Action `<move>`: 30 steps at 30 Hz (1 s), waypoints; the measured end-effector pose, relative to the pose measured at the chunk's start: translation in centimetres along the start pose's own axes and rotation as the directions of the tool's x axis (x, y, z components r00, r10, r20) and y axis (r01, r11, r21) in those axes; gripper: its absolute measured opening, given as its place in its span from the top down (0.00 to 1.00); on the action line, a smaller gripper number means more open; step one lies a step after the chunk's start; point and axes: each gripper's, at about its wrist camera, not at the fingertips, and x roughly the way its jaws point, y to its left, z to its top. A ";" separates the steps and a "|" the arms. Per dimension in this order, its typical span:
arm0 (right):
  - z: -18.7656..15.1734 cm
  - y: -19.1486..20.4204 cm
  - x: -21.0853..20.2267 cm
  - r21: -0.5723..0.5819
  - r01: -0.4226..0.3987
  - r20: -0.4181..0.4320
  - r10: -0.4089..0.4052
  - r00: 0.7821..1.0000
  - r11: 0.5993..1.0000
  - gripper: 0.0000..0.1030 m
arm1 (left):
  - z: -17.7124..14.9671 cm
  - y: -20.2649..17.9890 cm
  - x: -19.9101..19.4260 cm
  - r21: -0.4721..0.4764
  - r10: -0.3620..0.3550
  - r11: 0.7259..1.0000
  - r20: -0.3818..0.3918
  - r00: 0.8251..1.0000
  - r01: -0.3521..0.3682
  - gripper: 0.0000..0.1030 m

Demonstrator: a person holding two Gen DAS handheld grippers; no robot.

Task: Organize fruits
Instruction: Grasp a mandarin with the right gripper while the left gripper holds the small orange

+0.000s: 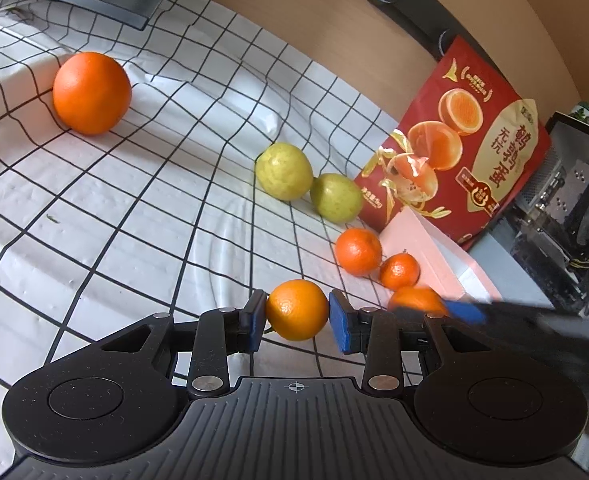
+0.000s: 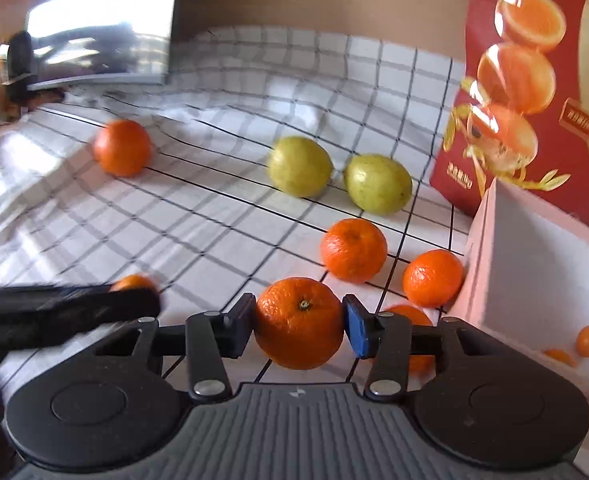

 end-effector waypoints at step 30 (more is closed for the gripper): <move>-14.5 -9.0 -10.8 0.182 0.168 0.032 -0.176 0.984 0.969 0.22 | -7.0 -13.7 4.3 0.350 -0.070 0.926 -0.208 0.976 0.141 0.62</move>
